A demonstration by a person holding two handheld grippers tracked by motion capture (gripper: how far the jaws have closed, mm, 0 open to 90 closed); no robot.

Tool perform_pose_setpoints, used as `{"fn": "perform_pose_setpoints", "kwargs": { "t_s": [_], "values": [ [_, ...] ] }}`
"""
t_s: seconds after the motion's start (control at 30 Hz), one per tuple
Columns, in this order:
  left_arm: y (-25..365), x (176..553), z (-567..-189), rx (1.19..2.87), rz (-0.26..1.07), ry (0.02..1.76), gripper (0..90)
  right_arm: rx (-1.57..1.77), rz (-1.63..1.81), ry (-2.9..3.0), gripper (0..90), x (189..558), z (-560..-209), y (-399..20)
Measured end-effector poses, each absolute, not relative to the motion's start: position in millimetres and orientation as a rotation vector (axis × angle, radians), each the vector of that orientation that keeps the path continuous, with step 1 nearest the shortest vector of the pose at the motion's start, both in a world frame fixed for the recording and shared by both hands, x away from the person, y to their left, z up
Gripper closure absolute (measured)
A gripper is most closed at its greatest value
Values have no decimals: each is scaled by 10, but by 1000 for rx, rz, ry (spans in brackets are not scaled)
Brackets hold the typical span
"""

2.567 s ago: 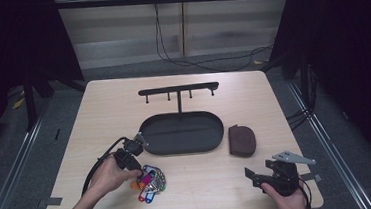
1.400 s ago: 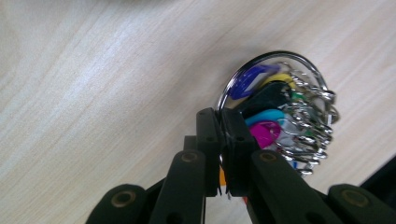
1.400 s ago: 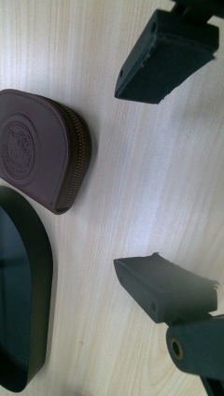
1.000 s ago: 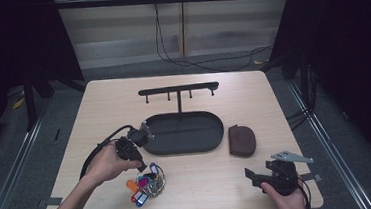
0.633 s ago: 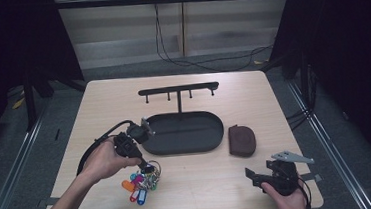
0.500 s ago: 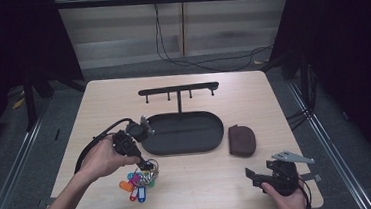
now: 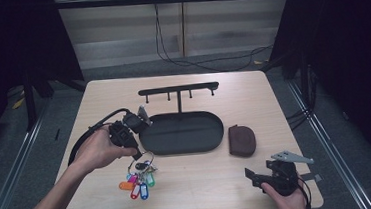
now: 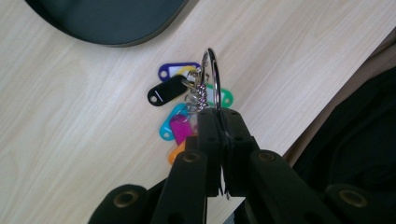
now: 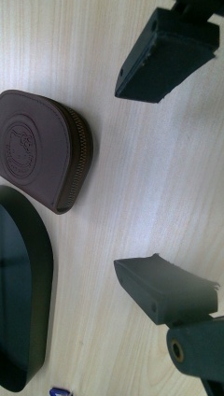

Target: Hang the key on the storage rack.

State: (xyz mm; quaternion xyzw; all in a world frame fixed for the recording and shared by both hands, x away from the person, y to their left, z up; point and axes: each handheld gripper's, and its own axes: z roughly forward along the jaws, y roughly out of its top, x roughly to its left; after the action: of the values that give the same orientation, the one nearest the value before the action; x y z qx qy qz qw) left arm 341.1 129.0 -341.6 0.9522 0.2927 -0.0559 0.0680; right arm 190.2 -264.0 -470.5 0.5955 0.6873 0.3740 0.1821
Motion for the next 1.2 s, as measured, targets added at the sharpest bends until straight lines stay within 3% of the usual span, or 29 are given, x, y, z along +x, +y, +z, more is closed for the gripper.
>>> {"fn": "perform_pose_setpoints", "kwargs": {
  "t_s": [1.2],
  "values": [
    [1332, 3564, -2609, 2836, -82, 846, 883, 1675, 1053, 1941, 150, 1903, -4705, -2636]
  ]
}}
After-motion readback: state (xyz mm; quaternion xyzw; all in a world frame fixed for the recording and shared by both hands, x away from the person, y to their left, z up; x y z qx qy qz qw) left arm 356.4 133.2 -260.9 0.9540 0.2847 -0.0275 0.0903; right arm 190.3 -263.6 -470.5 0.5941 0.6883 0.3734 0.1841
